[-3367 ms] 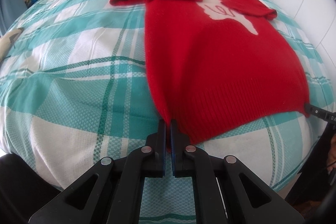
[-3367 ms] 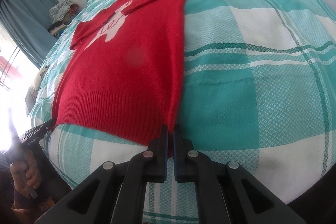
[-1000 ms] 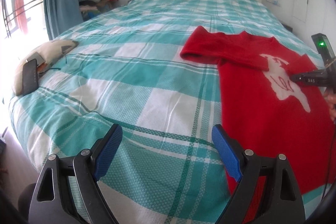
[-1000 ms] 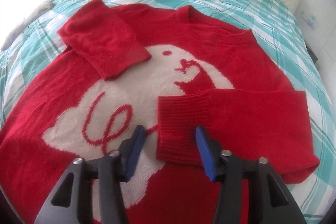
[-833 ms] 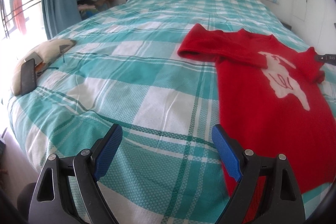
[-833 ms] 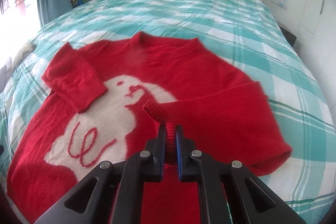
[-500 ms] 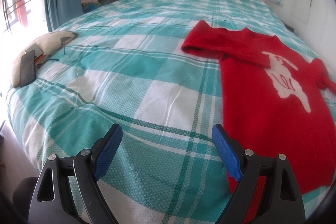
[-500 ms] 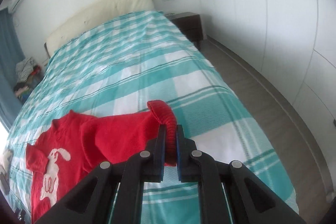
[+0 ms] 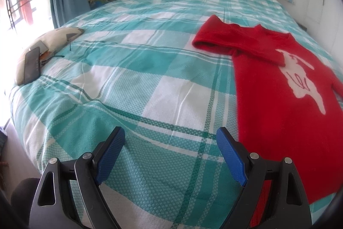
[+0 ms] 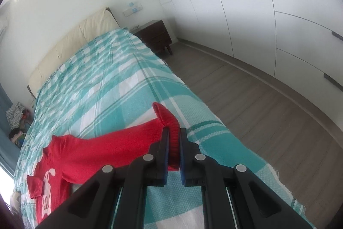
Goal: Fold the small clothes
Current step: 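Pull the sleeve out away from the body and open the right gripper, then move the left gripper to the other sleeve cuff on the sweater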
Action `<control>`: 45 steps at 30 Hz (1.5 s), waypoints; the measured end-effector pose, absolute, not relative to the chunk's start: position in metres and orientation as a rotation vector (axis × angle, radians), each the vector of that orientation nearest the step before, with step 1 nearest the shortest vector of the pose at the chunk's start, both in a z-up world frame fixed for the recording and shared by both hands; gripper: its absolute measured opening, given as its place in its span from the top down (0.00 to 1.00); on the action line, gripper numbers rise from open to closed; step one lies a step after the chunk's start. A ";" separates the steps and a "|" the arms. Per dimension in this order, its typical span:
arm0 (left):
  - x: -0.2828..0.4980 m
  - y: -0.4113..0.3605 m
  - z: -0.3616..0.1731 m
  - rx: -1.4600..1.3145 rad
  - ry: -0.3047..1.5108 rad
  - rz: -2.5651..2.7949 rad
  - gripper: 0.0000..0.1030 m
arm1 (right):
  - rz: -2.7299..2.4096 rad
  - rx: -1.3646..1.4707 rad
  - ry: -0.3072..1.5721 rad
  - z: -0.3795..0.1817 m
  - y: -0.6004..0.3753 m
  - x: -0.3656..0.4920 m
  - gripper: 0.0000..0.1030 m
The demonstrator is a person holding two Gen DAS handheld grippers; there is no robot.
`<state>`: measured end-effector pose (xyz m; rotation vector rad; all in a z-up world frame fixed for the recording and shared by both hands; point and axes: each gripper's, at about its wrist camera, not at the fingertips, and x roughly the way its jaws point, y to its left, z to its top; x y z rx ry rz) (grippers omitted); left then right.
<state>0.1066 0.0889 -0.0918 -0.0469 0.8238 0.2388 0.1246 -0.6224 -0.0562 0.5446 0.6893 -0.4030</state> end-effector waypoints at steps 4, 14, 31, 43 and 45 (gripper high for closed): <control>0.104 0.087 -0.092 -0.025 0.822 0.238 0.14 | -0.422 0.572 0.759 -0.089 -0.625 0.123 0.93; 0.105 0.089 -0.093 -0.039 0.841 0.233 0.14 | -0.460 0.505 0.768 -0.094 -0.619 0.117 0.90; 0.109 0.083 -0.103 0.004 0.888 0.232 0.06 | -0.414 0.017 0.681 -0.046 -0.451 0.051 0.47; 0.114 0.079 -0.113 0.045 0.919 0.254 0.01 | -0.396 -0.062 0.711 -0.070 -0.410 0.052 0.47; 0.114 0.079 -0.114 0.051 0.920 0.257 0.01 | -0.399 -0.071 0.708 -0.070 -0.409 0.053 0.47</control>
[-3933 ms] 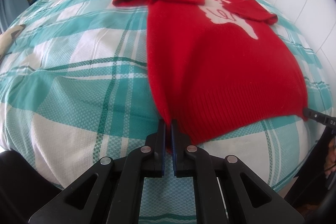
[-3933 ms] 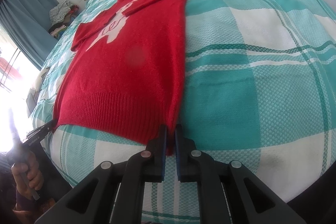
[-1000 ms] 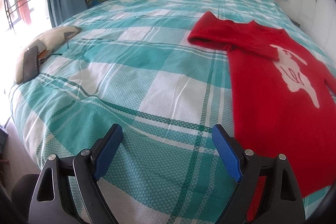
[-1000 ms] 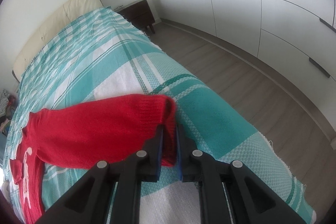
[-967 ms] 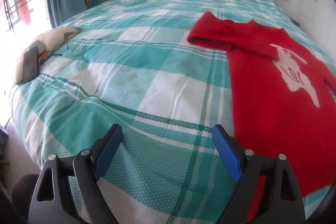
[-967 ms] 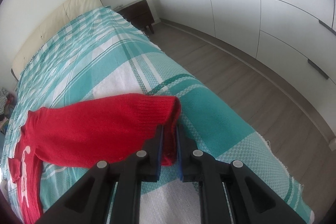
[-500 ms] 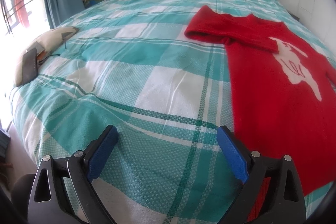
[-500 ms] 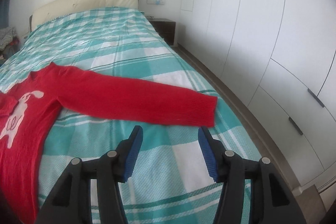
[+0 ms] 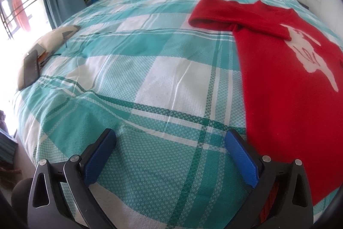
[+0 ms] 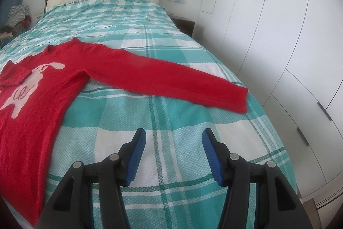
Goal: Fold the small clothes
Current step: 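Move the left gripper to the other sleeve cuff on the sweater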
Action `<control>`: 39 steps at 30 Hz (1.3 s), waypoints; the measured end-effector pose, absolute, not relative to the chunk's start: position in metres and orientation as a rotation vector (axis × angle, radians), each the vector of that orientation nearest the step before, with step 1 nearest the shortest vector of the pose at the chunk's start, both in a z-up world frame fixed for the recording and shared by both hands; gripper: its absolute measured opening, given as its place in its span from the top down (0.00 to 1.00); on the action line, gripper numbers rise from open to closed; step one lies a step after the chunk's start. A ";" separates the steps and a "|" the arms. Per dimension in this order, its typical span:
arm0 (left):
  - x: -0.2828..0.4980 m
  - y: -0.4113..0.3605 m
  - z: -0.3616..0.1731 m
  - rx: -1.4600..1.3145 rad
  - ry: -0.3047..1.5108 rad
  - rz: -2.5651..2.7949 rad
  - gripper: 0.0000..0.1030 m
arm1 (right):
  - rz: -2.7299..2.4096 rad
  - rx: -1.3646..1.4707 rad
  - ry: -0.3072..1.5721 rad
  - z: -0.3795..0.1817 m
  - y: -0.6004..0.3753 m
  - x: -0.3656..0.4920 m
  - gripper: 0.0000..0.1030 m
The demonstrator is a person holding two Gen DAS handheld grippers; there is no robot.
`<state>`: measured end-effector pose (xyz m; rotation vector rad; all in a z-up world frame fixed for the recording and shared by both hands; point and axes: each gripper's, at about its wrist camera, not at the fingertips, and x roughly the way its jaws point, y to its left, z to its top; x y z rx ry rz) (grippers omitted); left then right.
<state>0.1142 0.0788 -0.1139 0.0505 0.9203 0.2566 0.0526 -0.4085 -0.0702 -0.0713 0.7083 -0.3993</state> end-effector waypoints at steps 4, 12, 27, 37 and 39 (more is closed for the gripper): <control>0.114 0.077 -0.116 0.067 0.920 0.262 0.01 | -0.407 -0.086 0.698 -0.069 -0.406 0.051 0.47; 0.115 0.073 -0.119 0.100 0.911 0.275 0.00 | -0.414 -0.102 0.700 -0.070 -0.403 0.052 0.47; 0.110 0.065 -0.119 0.167 0.884 0.284 0.00 | -0.409 -0.116 0.698 -0.071 -0.399 0.052 0.47; 0.136 0.024 -0.007 0.408 0.645 0.052 0.00 | -0.349 -0.069 0.710 -0.074 -0.400 0.055 0.47; 0.163 -0.001 -0.001 0.466 0.643 -0.064 0.00 | -0.330 -0.070 0.718 -0.076 -0.397 0.057 0.47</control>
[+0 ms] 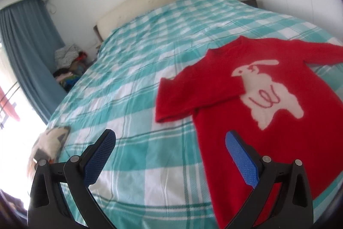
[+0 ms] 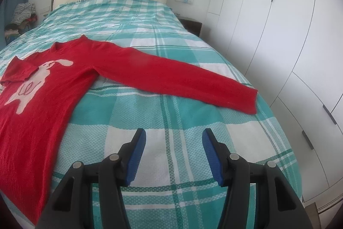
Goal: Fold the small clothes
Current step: 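Move the left gripper to the other sleeve cuff on the sweater, then grasp the other sleeve cuff with the left gripper and lift it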
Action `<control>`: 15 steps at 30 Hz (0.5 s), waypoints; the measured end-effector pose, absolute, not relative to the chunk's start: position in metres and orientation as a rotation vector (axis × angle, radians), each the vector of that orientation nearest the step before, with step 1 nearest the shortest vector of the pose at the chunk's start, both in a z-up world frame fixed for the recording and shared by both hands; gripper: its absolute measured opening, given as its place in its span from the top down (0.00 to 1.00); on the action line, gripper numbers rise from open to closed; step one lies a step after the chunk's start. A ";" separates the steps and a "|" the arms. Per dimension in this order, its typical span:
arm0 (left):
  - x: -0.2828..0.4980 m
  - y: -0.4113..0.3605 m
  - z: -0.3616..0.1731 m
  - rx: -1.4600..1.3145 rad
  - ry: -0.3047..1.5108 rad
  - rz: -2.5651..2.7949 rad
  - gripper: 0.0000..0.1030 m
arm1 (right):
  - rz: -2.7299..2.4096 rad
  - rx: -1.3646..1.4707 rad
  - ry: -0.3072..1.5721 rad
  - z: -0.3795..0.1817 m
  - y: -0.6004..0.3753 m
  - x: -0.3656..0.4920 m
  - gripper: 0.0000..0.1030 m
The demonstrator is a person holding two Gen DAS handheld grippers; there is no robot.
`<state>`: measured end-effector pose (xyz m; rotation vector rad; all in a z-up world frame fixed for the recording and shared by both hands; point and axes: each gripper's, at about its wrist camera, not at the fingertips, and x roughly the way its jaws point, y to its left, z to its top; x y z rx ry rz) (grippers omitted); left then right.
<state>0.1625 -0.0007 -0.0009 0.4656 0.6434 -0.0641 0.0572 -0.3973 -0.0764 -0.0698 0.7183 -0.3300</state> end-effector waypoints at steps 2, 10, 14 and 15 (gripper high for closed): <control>0.194 -0.030 -0.017 0.548 0.708 -0.197 0.00 | -0.318 -0.076 0.721 -0.078 -0.395 0.058 0.47; 0.264 -0.092 -0.080 0.757 0.802 -0.311 0.01 | -0.310 -0.007 0.728 -0.078 -0.404 0.055 0.47; 0.278 -0.106 -0.100 0.816 0.825 -0.356 0.14 | -0.295 0.013 0.744 -0.081 -0.406 0.059 0.47; 0.282 -0.107 -0.101 0.803 0.836 -0.367 0.18 | -0.290 0.015 0.748 -0.083 -0.405 0.060 0.47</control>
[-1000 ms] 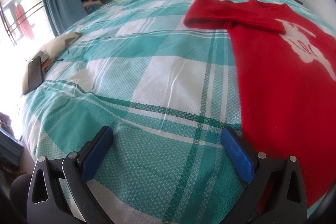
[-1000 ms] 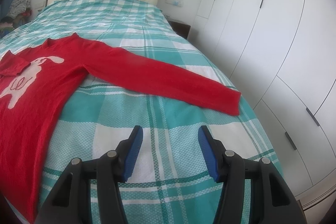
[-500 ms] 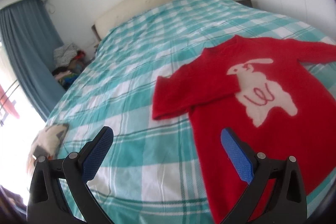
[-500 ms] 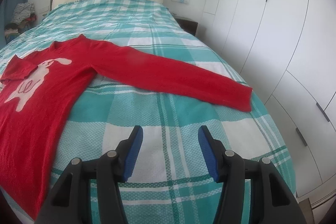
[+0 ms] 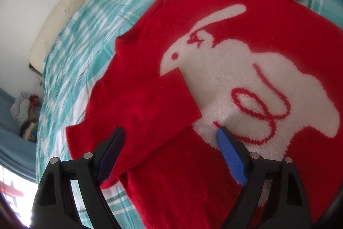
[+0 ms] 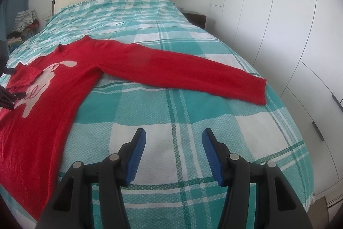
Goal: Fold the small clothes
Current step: 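Grasp the other sleeve cuff with the left gripper and lift it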
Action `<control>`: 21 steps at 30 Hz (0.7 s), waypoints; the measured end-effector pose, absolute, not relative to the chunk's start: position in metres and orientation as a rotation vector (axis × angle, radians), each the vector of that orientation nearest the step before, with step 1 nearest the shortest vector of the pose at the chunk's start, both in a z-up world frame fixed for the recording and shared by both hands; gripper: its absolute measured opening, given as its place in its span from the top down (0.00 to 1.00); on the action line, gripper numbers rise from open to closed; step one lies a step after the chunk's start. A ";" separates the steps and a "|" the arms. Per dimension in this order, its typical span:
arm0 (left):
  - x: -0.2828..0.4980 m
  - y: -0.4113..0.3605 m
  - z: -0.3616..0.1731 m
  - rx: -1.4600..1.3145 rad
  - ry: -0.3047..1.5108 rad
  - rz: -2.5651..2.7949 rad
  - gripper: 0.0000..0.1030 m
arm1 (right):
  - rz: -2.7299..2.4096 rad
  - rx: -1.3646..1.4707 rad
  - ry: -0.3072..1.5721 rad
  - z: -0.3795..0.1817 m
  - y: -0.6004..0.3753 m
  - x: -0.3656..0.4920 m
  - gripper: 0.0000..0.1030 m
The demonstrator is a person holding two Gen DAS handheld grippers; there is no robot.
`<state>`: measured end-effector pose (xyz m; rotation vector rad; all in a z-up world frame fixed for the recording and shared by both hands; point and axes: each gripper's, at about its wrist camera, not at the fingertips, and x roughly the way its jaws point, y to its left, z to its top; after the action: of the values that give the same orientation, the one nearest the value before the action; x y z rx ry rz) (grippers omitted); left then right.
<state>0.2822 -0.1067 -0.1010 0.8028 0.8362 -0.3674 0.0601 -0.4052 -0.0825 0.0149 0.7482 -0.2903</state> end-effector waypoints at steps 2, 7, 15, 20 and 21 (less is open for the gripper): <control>0.291 -0.103 -0.099 0.736 0.857 -0.381 0.24 | -0.282 0.013 0.751 -0.083 -0.404 0.060 0.47; 0.307 -0.089 -0.100 0.564 0.919 -0.427 0.49 | -0.275 0.011 0.750 -0.084 -0.401 0.058 0.47; 0.303 -0.064 -0.077 0.376 0.854 -0.385 0.94 | -0.268 0.002 0.760 -0.087 -0.397 0.061 0.47; 0.317 0.045 -0.020 0.016 0.768 -0.174 0.95 | -0.266 0.011 0.741 -0.083 -0.398 0.057 0.47; 0.317 0.074 -0.014 -0.062 0.756 -0.114 0.95 | -0.265 0.015 0.739 -0.082 -0.399 0.057 0.47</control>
<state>0.3172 0.0742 -0.0135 -0.0616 0.7563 -0.1138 0.0570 -0.3988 -0.0824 0.0154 0.7388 -0.2651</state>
